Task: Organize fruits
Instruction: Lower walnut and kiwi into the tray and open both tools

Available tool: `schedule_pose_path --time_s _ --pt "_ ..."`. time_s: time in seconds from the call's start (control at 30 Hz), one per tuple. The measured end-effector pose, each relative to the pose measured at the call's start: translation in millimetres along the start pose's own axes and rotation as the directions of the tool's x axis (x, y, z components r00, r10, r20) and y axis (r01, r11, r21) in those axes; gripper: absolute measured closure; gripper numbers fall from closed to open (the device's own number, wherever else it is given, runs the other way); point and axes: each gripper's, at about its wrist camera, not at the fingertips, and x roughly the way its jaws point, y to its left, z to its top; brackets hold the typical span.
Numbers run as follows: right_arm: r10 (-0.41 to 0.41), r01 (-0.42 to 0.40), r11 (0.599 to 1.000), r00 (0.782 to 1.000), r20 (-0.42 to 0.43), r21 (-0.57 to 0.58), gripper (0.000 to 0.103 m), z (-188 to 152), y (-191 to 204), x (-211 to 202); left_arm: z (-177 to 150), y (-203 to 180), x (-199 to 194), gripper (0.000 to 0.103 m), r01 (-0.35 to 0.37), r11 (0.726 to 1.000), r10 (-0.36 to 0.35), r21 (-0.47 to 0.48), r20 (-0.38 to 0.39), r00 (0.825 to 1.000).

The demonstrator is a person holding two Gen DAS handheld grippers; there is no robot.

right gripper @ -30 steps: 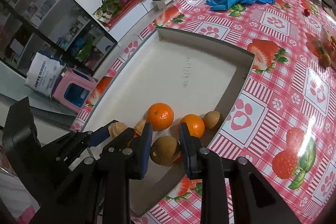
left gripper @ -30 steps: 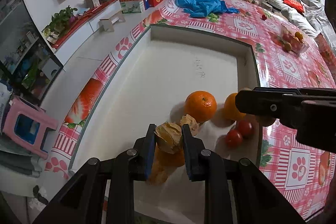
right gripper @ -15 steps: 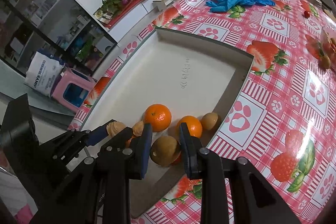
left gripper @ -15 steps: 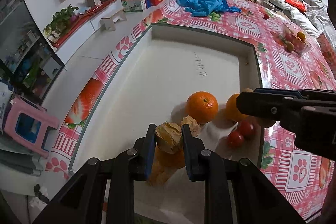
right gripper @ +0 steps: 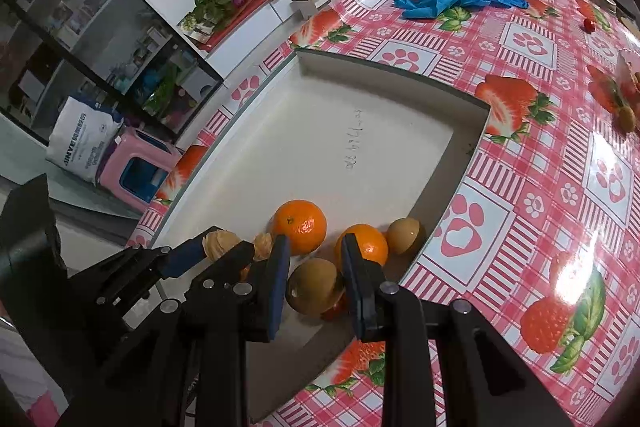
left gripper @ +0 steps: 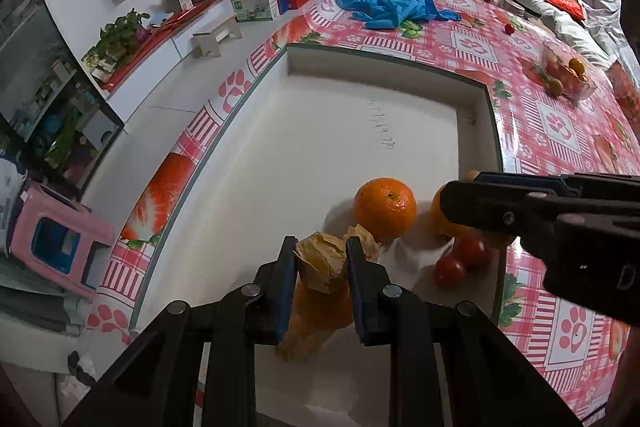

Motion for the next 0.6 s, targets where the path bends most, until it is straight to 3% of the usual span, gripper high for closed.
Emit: schedule_pose_path --time_s 0.23,0.3,0.33,0.37,0.4,0.43,0.53,0.6 --pt "-0.027 0.027 1.000 1.000 -0.012 -0.014 0.074 3 1 10 1 1 2 0.077 0.006 1.000 -0.006 -0.008 0.005 1.000" --pt "-0.031 0.030 0.999 0.999 -0.014 -0.021 0.070 4 2 11 1 1 1 0.077 0.003 1.000 -0.003 0.000 0.013 1.000" --pt "-0.029 0.028 0.999 0.999 -0.014 -0.020 0.061 5 3 11 0 0 2 0.075 -0.001 1.000 0.001 0.005 0.016 1.000" --pt "-0.023 0.023 1.000 1.000 -0.012 -0.019 0.046 5 4 10 0 -1 1 0.071 -0.001 1.000 0.001 0.008 0.019 1.000" --pt "-0.020 0.020 1.000 1.000 -0.010 -0.019 0.040 5 3 10 -1 -1 1 0.048 -0.001 1.000 0.001 0.006 0.022 1.000" --pt "-0.020 0.020 1.000 1.000 -0.007 -0.021 0.032 5 4 9 -2 0 -1 0.017 -0.003 1.000 0.003 -0.004 0.036 0.999" --pt "-0.028 0.028 0.999 1.000 0.003 -0.038 0.030 4 7 6 -3 1 -12 0.013 -0.008 1.000 0.009 -0.013 0.100 0.995" --pt "-0.032 0.032 0.999 0.999 0.007 -0.038 0.024 5 8 3 -2 -1 -12 0.013 0.002 1.000 -0.002 -0.001 0.085 0.996"
